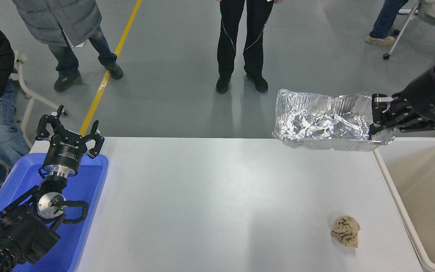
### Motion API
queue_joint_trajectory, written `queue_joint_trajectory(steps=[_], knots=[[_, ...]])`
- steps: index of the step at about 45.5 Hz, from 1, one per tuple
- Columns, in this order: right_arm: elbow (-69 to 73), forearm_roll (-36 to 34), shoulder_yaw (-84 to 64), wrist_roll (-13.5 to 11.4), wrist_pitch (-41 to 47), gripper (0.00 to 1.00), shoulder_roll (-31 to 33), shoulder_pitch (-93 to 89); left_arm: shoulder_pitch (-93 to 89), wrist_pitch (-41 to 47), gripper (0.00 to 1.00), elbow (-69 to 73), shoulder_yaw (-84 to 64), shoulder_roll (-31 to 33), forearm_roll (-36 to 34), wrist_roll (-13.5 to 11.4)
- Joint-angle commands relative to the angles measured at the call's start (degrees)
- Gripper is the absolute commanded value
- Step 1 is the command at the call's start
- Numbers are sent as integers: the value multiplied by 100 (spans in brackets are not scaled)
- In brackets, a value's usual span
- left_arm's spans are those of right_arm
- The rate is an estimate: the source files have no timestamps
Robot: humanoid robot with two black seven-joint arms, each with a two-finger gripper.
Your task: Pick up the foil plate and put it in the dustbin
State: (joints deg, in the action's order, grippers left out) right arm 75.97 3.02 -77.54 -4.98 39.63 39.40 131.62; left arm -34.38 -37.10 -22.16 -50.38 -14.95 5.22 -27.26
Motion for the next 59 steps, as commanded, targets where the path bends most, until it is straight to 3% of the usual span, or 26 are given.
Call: queue_joint_trajectory(steps=[1,10,29,40,49,59], knots=[[-679,374,-622,-38,27,0,1007,30,1,1,98,1,-15,1,-3,-8],[-1224,577,-894,-38,36,0,1676,39,1,1,98,1,-15,1,5,-8],[-2322,508,-772,-29,-122,0,2142,-1348,-8,1,98,1,-15,1,5,-8],[-3184,-494,1186,-29,-1791,0,2063,-4590,-8,1,98,1,-24,1,5,-8],[-4142,-548,2839,-29,-2793,0,1378,-6990,-8,1,98,1,-24,1,5,-8],[-5644,-548,4184,-29,-3268,0,429,-8846,-8,1,98,-7,-24,1,5,-8]])
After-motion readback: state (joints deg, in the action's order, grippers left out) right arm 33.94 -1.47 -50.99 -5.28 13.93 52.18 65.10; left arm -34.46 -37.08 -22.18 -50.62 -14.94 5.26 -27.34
